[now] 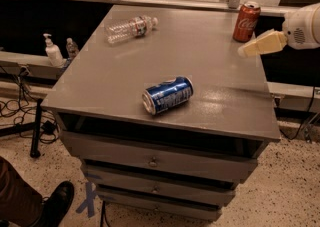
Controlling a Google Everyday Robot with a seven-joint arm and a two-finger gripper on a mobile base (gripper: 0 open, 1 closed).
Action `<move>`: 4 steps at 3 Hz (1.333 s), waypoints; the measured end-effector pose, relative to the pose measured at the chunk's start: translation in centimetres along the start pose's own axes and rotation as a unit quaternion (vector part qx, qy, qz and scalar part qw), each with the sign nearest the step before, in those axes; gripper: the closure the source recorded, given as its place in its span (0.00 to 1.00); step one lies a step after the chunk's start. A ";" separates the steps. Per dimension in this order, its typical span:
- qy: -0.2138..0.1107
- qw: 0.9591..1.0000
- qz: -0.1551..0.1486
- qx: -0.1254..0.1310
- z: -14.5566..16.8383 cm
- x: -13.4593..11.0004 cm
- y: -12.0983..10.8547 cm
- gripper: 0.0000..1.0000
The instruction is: Pick coke can
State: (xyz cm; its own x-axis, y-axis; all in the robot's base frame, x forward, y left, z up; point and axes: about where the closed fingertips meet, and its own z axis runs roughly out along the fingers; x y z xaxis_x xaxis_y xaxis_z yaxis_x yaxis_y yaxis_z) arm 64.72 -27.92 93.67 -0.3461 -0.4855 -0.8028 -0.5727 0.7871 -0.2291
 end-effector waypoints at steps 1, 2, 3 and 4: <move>-0.058 0.993 0.097 0.025 3.5 2.0 -2.8 0.00; -0.133 0.975 0.175 0.040 6.7 3.3 -5.8 0.00; -0.194 0.959 0.203 0.034 10.1 3.2 -7.7 0.00; -0.225 0.956 0.187 0.023 12.5 2.3 -8.8 0.00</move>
Offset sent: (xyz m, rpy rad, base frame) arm 0.1169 -0.0622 -0.0767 0.6393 -0.2198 -0.2781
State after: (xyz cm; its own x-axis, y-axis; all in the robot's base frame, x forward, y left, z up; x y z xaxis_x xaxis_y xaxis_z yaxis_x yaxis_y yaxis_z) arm 78.30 -31.22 86.96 -0.1594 0.0389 -0.9864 -0.4351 0.8942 0.1055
